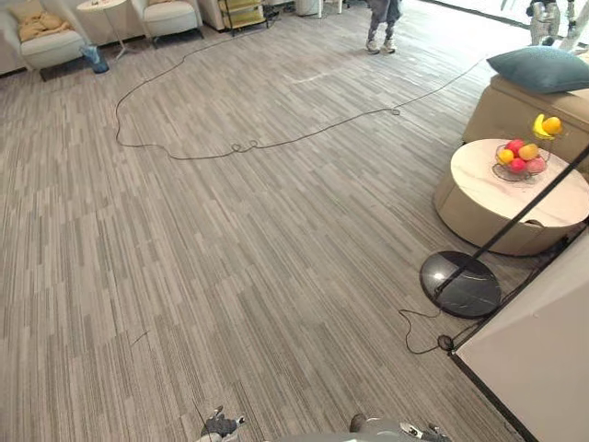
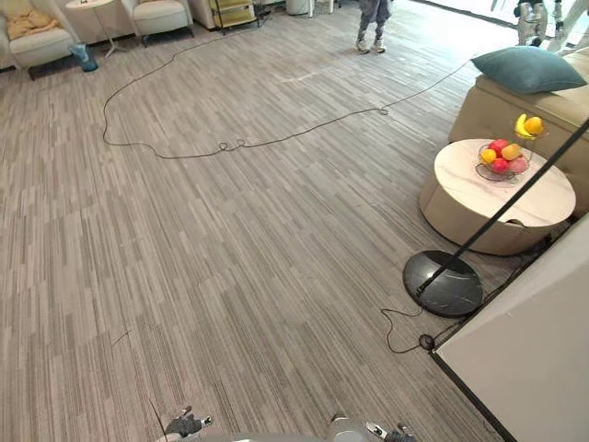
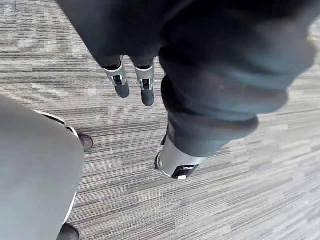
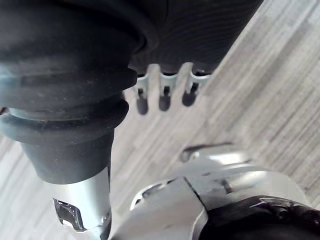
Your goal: Organize washtable
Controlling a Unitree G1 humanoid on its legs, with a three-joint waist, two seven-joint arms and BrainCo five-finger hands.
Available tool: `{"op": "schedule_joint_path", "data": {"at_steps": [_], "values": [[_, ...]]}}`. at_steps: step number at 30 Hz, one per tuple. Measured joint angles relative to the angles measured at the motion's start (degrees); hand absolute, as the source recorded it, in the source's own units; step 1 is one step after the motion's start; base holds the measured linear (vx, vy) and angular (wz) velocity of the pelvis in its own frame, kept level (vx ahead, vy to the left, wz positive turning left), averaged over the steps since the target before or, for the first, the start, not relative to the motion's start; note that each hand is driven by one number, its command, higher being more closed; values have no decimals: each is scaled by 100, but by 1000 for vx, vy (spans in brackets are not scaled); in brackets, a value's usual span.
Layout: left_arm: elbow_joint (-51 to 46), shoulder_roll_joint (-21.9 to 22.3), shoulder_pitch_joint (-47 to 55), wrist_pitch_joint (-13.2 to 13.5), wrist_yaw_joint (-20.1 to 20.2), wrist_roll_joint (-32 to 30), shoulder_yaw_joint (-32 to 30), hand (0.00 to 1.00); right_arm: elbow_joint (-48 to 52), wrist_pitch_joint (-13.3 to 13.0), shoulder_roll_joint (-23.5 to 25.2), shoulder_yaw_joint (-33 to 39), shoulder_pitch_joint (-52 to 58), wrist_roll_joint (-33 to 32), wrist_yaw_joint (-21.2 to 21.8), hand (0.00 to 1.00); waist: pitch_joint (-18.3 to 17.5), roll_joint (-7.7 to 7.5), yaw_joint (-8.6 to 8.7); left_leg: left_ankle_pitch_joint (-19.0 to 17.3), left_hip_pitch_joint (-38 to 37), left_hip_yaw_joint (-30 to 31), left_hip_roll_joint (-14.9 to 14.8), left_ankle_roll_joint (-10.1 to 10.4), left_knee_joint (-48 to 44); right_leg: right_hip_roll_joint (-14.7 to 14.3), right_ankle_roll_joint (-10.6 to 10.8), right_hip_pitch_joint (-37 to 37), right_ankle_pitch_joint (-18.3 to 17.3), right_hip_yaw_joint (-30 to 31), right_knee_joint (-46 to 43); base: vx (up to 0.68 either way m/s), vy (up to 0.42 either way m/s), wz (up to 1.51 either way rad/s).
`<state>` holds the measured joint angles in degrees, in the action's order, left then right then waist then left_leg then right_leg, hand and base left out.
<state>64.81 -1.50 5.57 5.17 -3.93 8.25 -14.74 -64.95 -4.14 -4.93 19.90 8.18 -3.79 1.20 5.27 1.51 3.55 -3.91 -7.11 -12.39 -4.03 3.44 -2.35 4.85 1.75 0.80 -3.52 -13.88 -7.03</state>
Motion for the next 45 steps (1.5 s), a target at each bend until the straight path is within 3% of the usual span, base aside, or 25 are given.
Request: {"op": "schedule_joint_path", "data": {"at_steps": [4, 7, 14, 17, 20, 25, 28, 30, 31, 32, 33, 35, 36, 37, 39, 43, 45], "values": [[1, -68, -1, 17, 3, -1, 0, 0, -160, -4, -10, -213, -54, 12, 4, 0, -67, -132, -121, 9, 28, 58, 52, -11, -8, -4, 40, -164, 205, -12, 368, -1, 23, 6], [-1, -96, -1, 21, 3, -5, 9, 0, -166, -38, -13, -322, -96, 193, 3, 0, -67, -170, -116, 40, 53, 76, 91, -45, 0, -6, 37, -236, 350, 18, 604, -61, 12, -1], [-26, -118, -59, 34, -30, 0, 257, 0, -166, -39, -59, -399, -117, 343, 1, 0, -16, -122, -116, 24, 70, 113, -81, -40, 406, -275, -77, -290, 808, 133, 1297, -125, -18, -3], [-33, -138, -97, 36, -42, 2, 368, 0, -161, -38, -40, -405, -99, 392, -4, 0, 65, -116, -117, -8, 68, 99, -119, 12, 345, -290, -116, -316, 851, 164, 1300, -151, -36, -6], [-81, -136, -96, 44, -63, 0, 544, 0, -125, -41, -51, -423, -95, 418, -2, 0, 81, -71, -113, -44, 89, 73, -174, 61, 326, -325, -149, -281, 854, 230, 1301, -94, -36, -11], [-85, -155, -229, 50, -122, 2, 808, 0, 32, -55, -123, -676, -116, 439, -12, 0, 139, -31, -81, 187, 505, 513, -205, 335, 374, -364, -202, -24, 870, -119, 1272, -37, -54, 33], [-169, -64, -355, 102, -144, 12, 919, 0, 120, -93, -245, -961, -228, 470, -86, 0, 319, 132, -72, 419, 762, 953, -211, 431, 484, -362, -318, 84, 789, -587, 1160, -6, -38, 87], [-246, -46, -333, 133, -164, 20, 902, 0, 119, -108, -396, -1152, -388, 609, -106, 0, 383, 176, -94, 486, 809, 978, -313, 428, 567, -369, -379, 237, 604, -803, 808, -9, -72, 53], [-247, -48, -296, 149, -193, 22, 882, 0, 165, -119, -431, -1149, -442, 661, -112, 0, 378, 225, -101, 626, 850, 993, -413, 197, 629, -414, -504, 377, 423, -995, 436, -10, -99, 40], [-247, -58, -274, 154, -207, 22, 853, 0, 226, -126, -403, -1123, -441, 659, -123, 0, 353, 185, -103, 549, 779, 925, -421, 139, 835, -324, -554, 466, 325, -1090, 314, 86, -95, 59], [-246, -144, -290, 153, -222, 19, 752, 0, 319, -178, -187, -990, -467, 575, -168, 0, 401, -56, -58, 216, 776, 242, -384, -51, 580, -76, -635, 564, 270, -1176, 209, 148, -50, 46], [-243, -222, -375, 151, -222, 17, 743, 0, 368, -219, -171, -796, -455, 311, -222, 0, 490, -243, -10, 286, 722, -400, -206, 161, -451, 280, -596, 564, 217, -1221, -88, 159, -9, 47], [-245, -132, -323, 156, -213, 8, 754, 0, 345, -211, -185, -637, -391, 186, -220, 0, 462, -155, 95, 470, 435, -520, -151, 423, -375, 328, -513, 547, 162, -1307, -182, 77, 97, 52], [-237, -28, -337, 149, -187, -3, 810, 0, 330, -197, -231, -427, -367, 163, -227, 0, 419, 66, 231, 469, 204, -610, -167, 429, 157, 253, -498, 528, 154, -1418, -186, 25, 142, 42], [-222, -12, -481, 116, -106, -34, 974, 0, 259, -166, -161, -130, -344, 197, -249, 0, 438, 175, 283, 451, 5, -707, -192, 447, 635, 160, -464, 557, 186, -1445, -201, -30, 140, 16], [-222, -208, -613, 70, -91, -287, 1212, 0, 116, -49, 99, -26, -318, 233, -251, 0, 569, -121, 300, 146, -58, -918, -173, 177, 619, 122, -380, 698, 269, -1043, -436, -186, 76, -31], [-219, -285, -562, 36, -94, -380, 1307, 0, 124, -27, 214, -73, -168, 291, -254, 0, 591, -290, 367, 108, -32, -992, -144, 123, 598, 5, -248, 915, 350, -63, -716, -171, 49, -26]]}}
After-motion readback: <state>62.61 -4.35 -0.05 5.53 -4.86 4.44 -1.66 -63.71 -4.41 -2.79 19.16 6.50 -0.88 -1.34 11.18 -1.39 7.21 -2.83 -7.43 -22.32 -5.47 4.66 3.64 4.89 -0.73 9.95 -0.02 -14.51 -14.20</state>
